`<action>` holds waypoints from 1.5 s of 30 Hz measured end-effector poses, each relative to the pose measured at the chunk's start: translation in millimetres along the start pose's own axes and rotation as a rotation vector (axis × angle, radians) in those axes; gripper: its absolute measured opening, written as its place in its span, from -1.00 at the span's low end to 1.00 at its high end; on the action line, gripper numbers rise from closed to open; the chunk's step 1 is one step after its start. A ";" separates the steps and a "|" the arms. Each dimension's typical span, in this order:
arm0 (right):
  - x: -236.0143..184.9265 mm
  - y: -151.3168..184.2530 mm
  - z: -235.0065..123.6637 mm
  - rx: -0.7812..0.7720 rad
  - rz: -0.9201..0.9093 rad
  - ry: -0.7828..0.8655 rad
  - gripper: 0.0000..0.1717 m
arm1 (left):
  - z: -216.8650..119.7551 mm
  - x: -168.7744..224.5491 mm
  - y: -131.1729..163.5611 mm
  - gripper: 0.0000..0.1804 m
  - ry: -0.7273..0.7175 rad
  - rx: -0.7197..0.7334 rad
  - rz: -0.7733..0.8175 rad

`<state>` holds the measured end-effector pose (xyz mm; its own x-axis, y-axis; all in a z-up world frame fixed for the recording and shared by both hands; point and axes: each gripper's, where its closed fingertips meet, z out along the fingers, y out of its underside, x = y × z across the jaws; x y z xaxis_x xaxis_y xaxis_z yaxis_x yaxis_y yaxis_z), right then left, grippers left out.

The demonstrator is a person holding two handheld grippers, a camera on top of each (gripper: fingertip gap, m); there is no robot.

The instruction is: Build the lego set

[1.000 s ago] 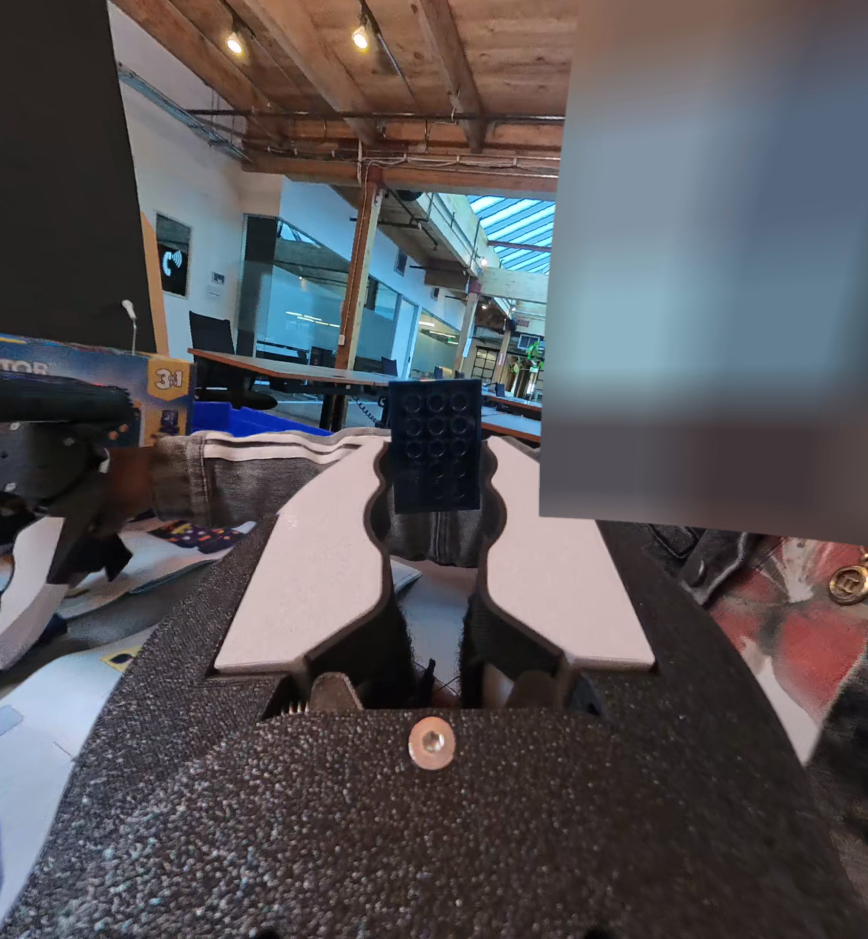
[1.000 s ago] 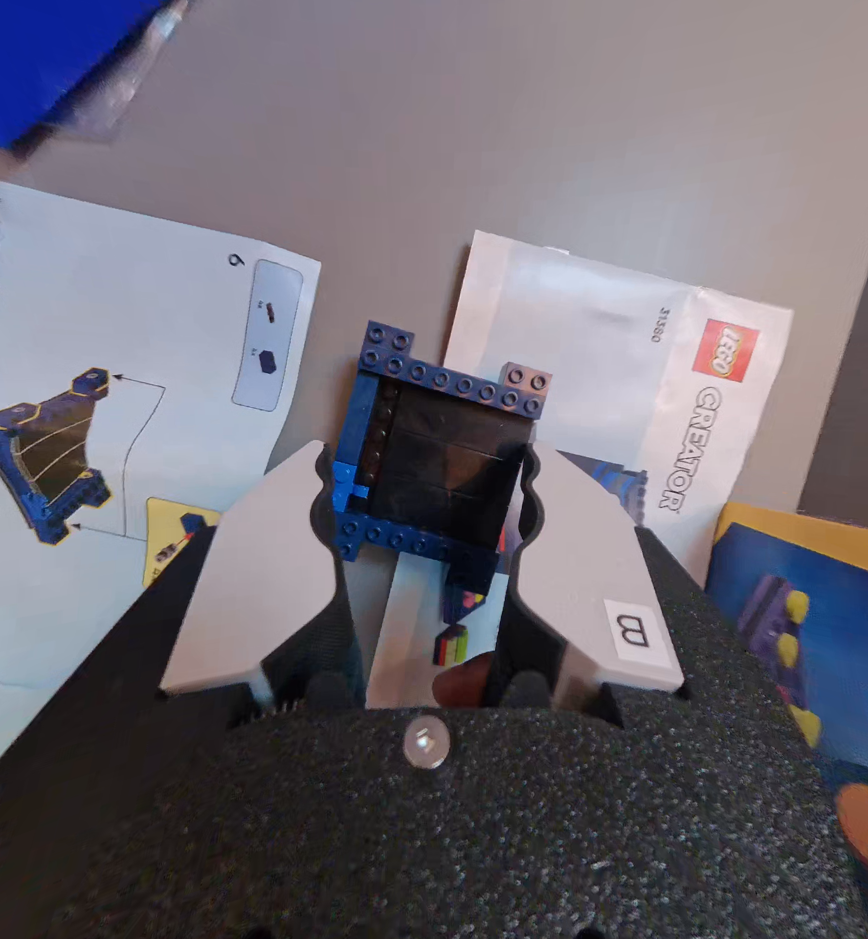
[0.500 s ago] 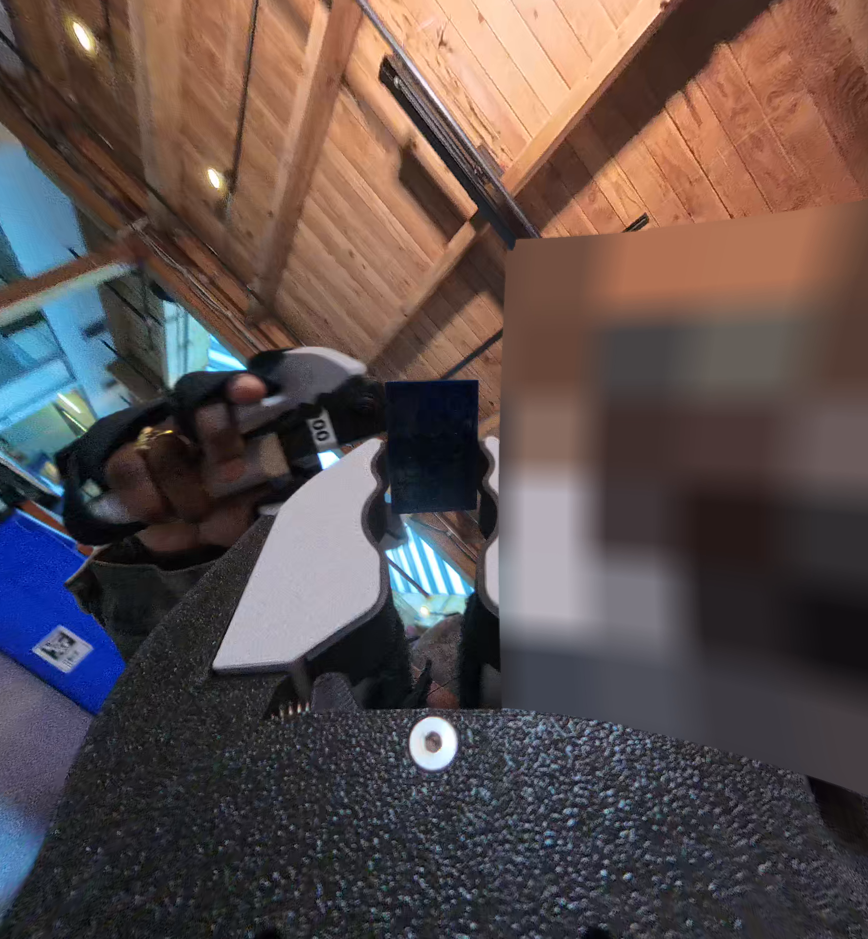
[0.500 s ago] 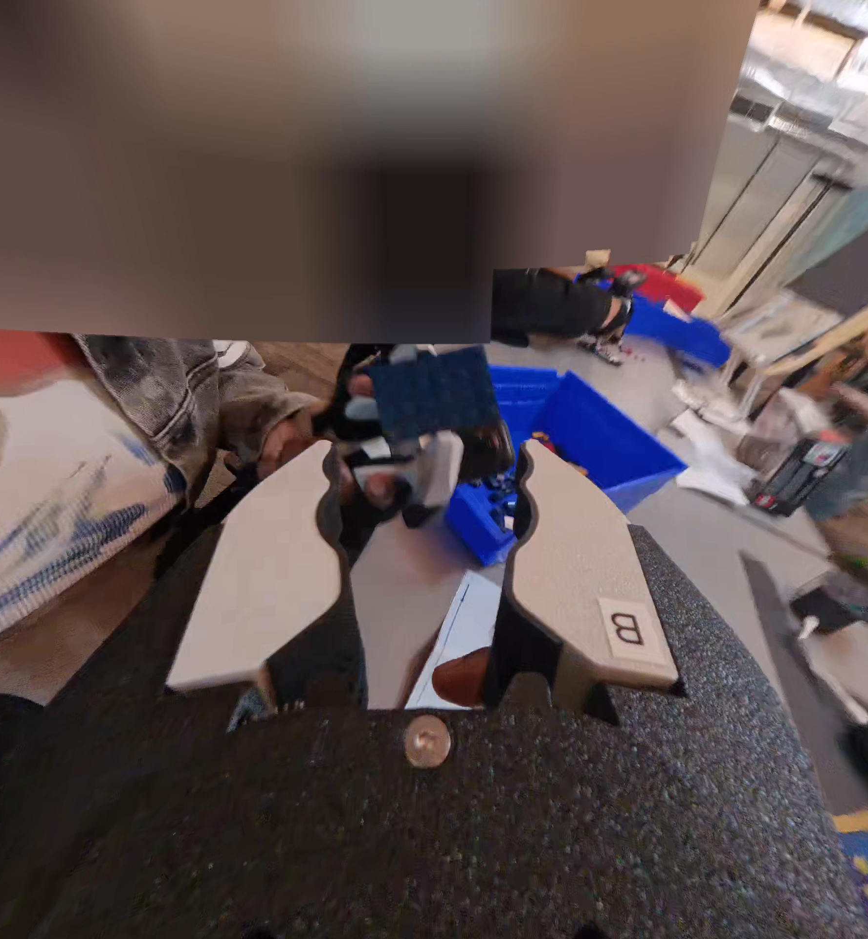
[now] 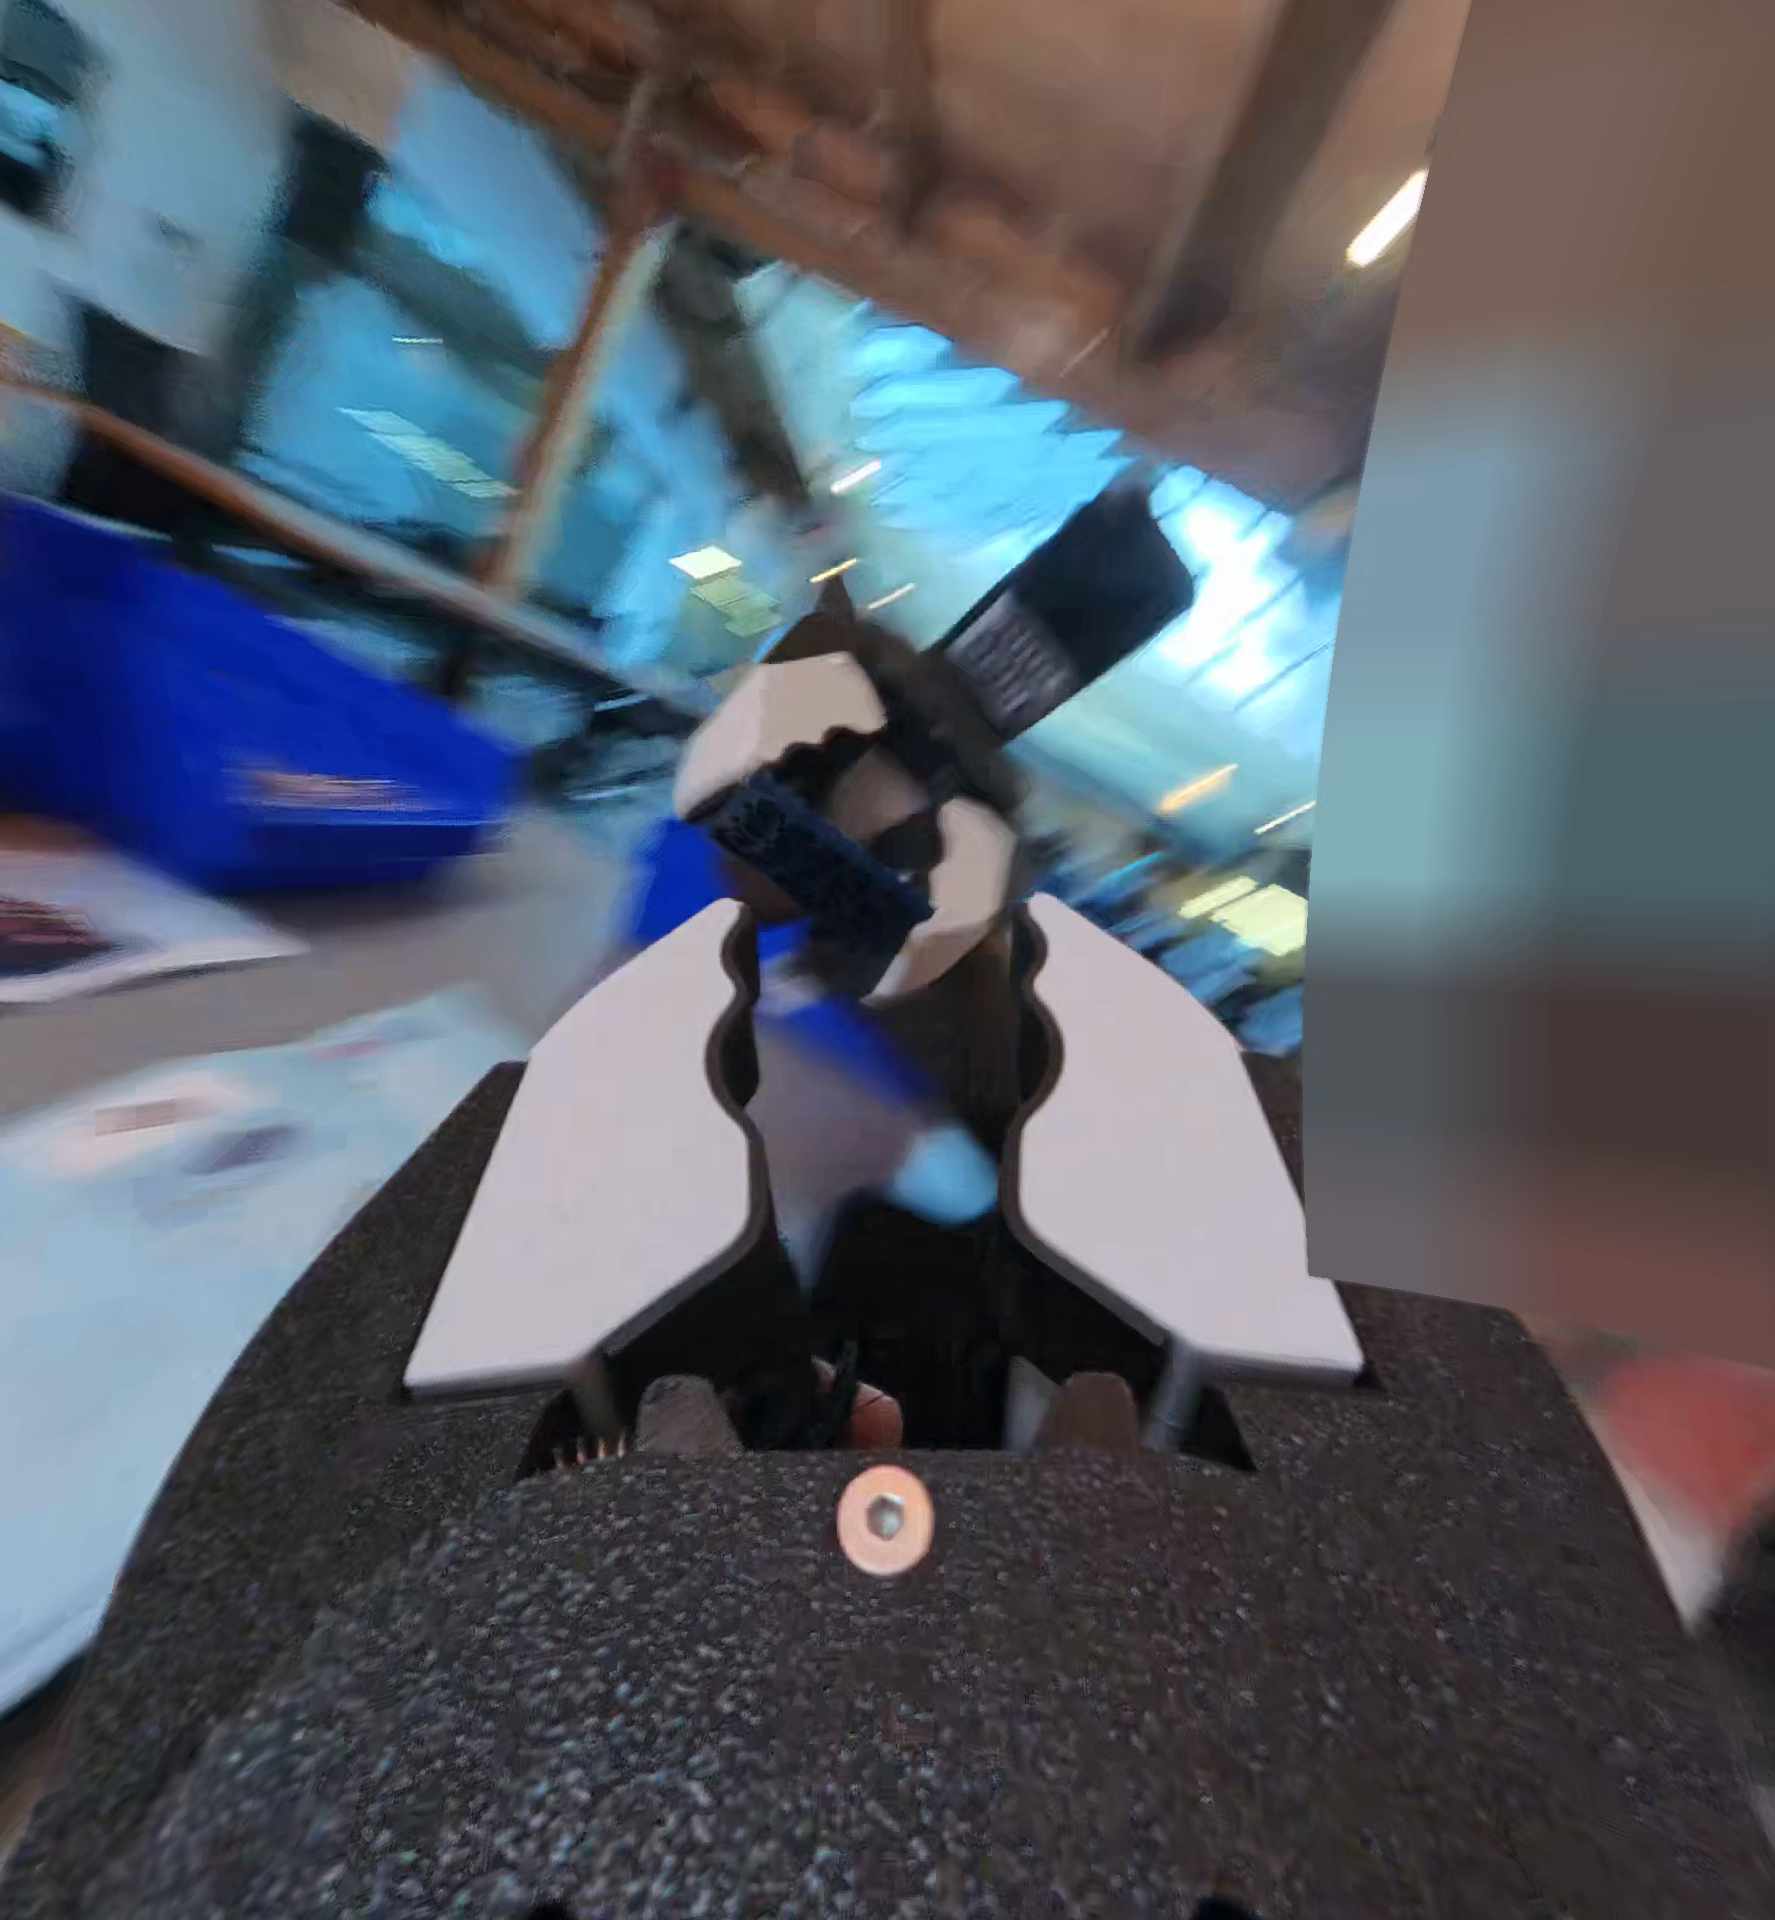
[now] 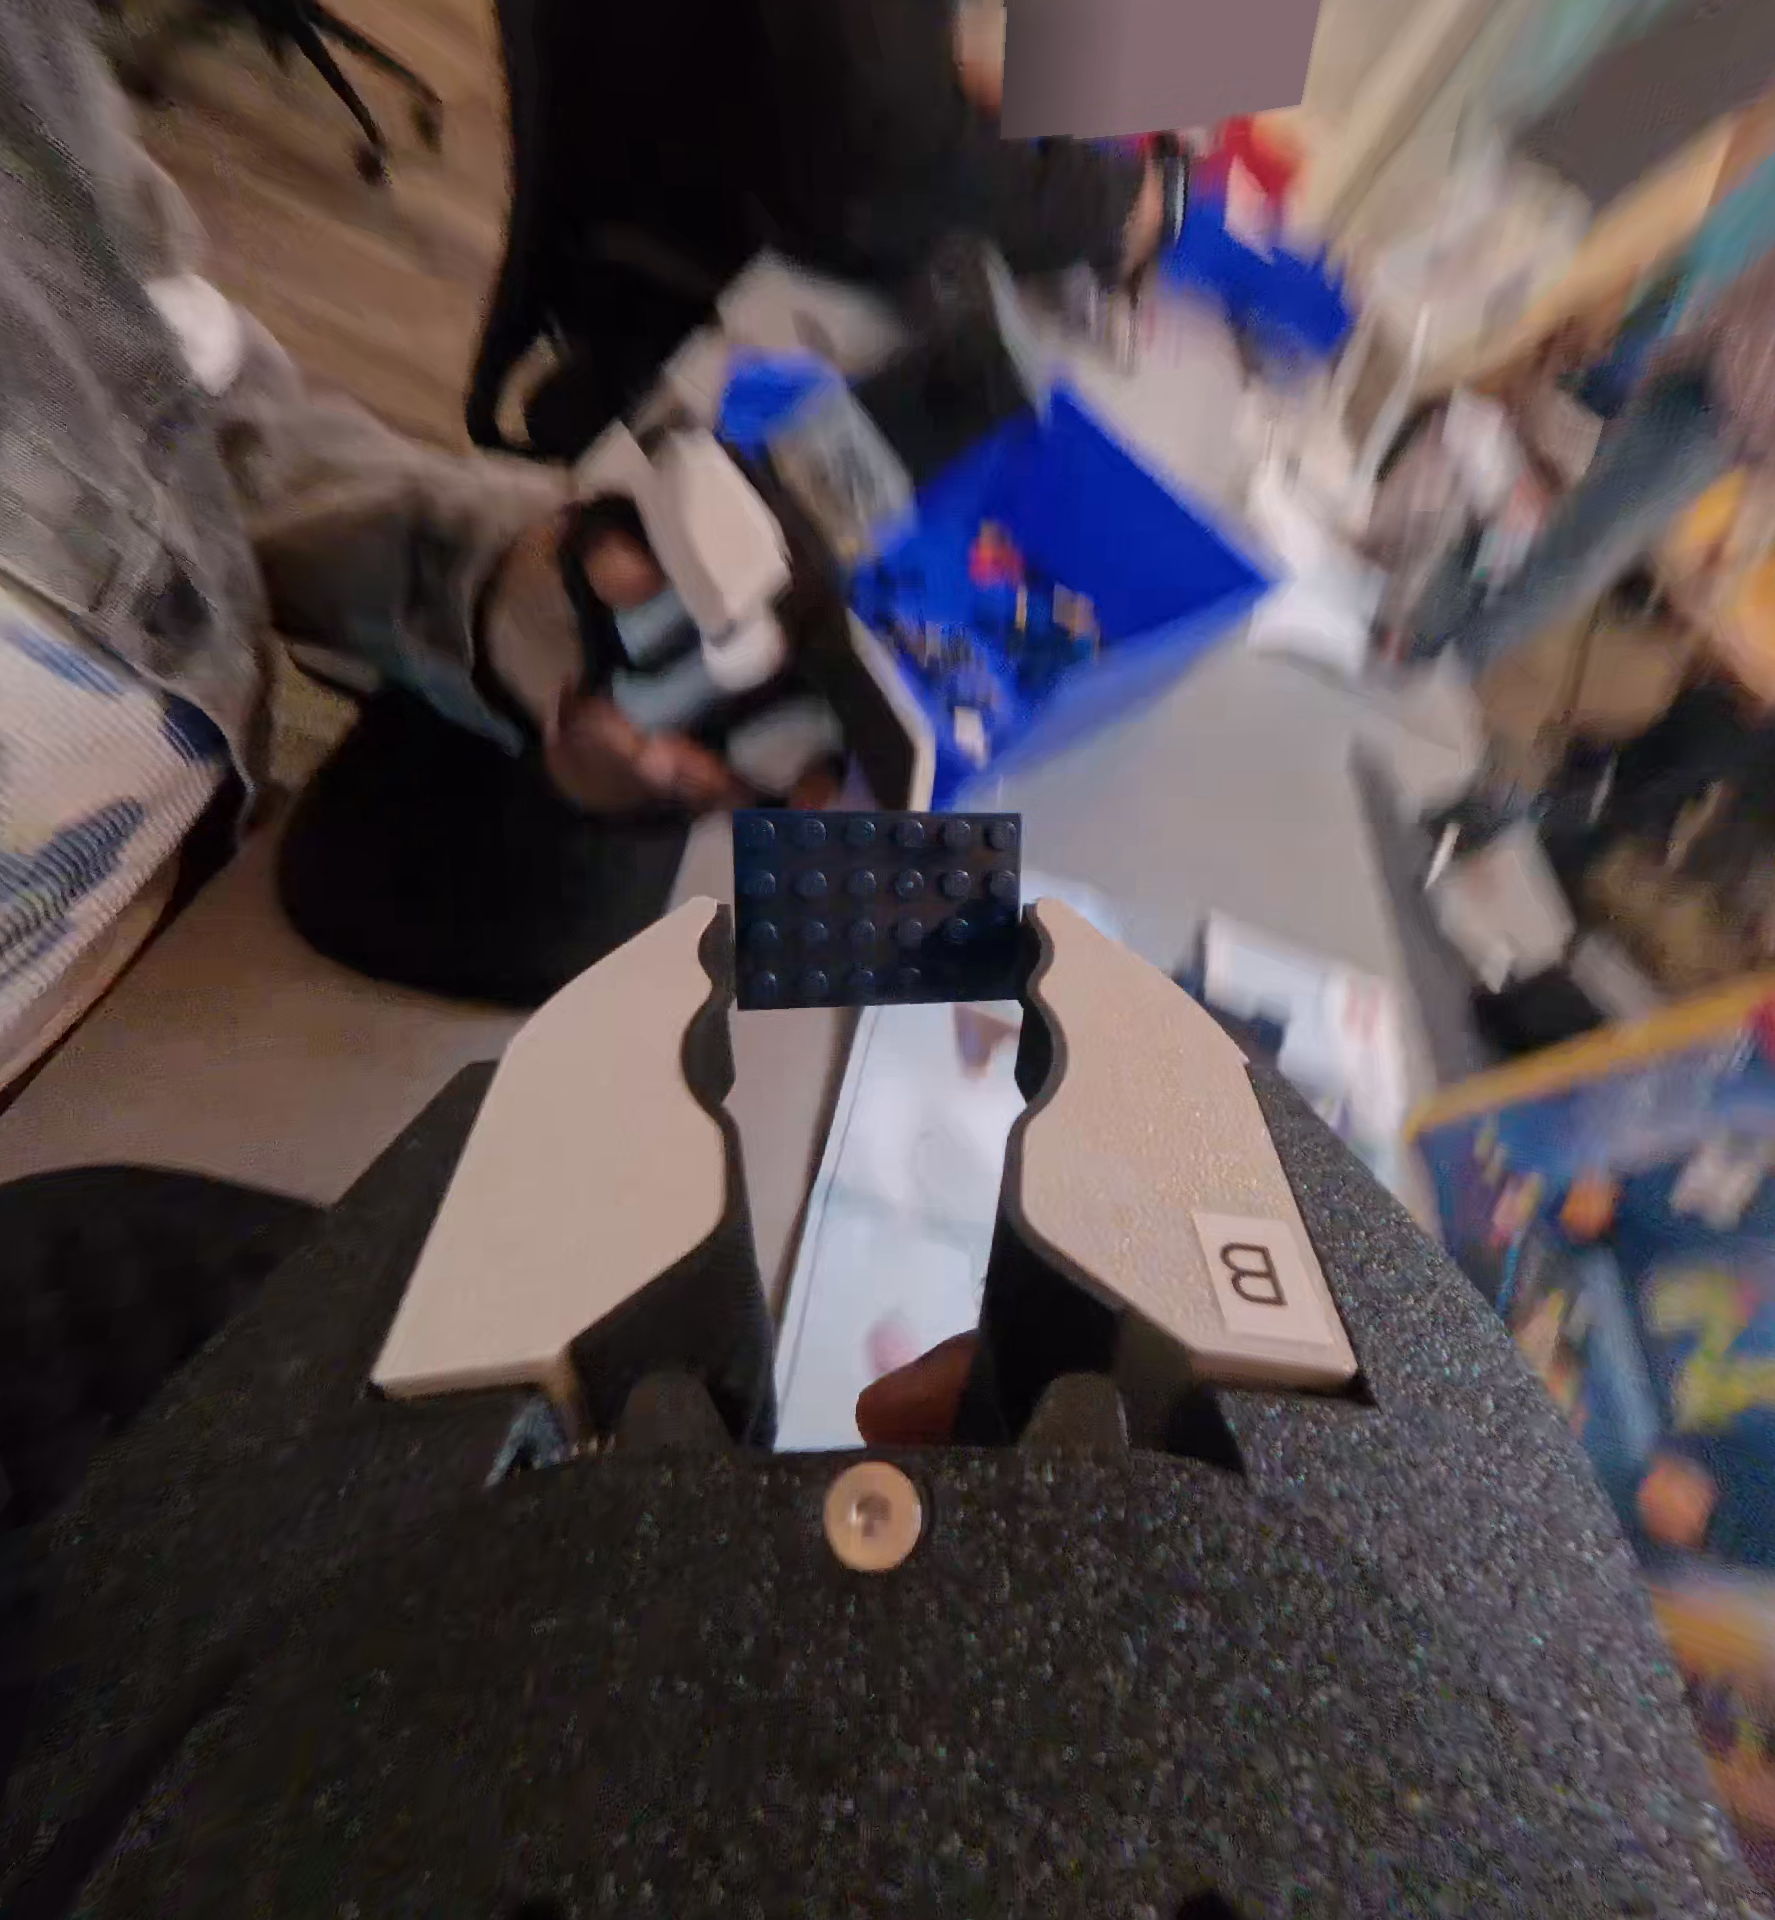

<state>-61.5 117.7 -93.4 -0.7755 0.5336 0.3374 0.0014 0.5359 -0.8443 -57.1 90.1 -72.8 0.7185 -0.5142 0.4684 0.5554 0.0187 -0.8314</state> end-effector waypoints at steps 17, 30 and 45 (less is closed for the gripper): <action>-61.9 133.7 65.7 -0.542 0.369 -0.070 -0.39 | -139.7 -51.8 -31.3 -0.46 -0.807 -0.590 0.681; -11.9 118.5 19.0 -0.167 0.512 0.188 -0.31 | -255.0 -128.7 -73.9 -0.40 -0.956 -0.955 0.429; 0.7 184.7 4.8 -0.404 0.604 0.346 -0.62 | -273.6 -194.6 -89.9 -0.49 -1.057 -0.856 0.473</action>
<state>-64.9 213.9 -251.1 -0.3278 0.9440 0.0364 0.6379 0.2496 -0.7286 -361.4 -46.1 -171.1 0.9396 0.2667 -0.2147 0.0365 -0.7015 -0.7118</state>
